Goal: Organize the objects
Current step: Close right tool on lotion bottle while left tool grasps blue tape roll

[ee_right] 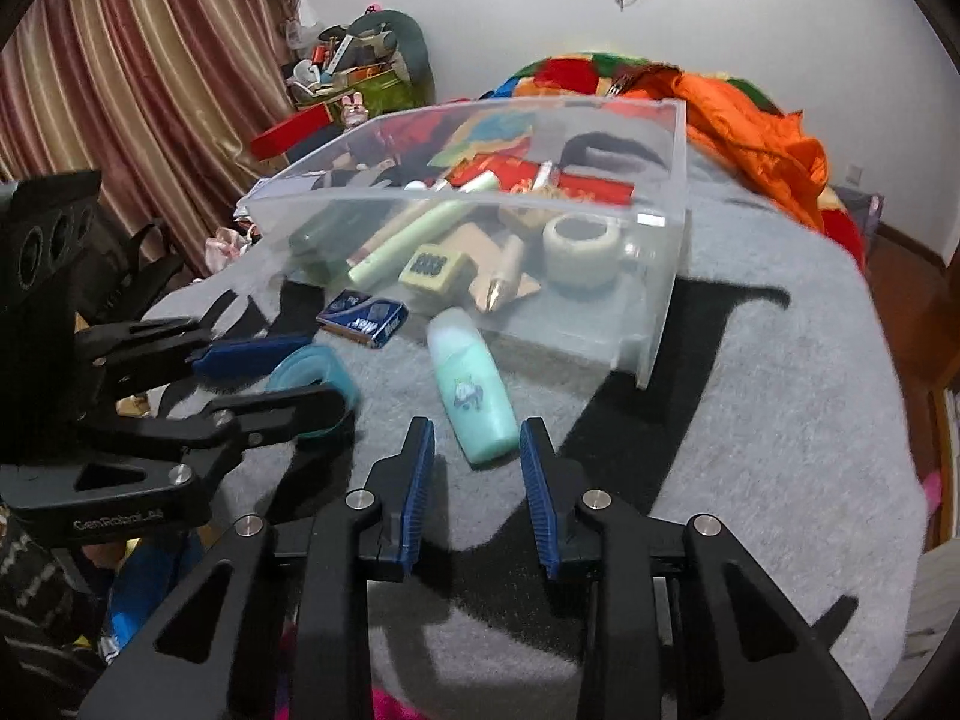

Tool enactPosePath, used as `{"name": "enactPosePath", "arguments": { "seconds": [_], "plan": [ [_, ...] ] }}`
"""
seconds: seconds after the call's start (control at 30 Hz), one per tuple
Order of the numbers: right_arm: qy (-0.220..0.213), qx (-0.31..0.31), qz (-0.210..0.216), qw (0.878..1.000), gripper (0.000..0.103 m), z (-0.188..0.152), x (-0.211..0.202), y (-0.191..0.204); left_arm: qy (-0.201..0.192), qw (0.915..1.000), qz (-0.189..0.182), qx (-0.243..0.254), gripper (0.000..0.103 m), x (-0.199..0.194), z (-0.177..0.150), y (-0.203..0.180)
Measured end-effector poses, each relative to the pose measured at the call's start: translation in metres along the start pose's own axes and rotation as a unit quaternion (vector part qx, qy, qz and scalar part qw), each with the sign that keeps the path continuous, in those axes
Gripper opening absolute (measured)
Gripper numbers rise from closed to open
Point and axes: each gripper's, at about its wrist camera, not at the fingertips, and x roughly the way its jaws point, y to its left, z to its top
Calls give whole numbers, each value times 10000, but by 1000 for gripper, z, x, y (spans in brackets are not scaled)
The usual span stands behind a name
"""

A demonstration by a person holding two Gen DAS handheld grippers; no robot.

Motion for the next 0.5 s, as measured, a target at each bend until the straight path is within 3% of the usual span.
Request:
{"name": "enactPosePath", "arguments": {
  "seconds": [0.1, 0.33, 0.4, 0.5],
  "plan": [
    [-73, 27, -114, 9999, 45, 8, 4, -1, 44, 10000, -18, -46, 38, -2, -4, 5],
    [155, -41, -220, 9996, 45, 19, 30, 4, 105, 9999, -22, -23, 38, 5, -10, 5],
    [101, -179, -329, 9992, 29, 17, 30, 10, 63, 10000, 12, -8, 38, 5, -11, 4],
    [96, -207, -296, 9993, 23, 14, 26, 15, -15, 10000, 18, -31, 38, 2, -11, 4]
  ]
}}
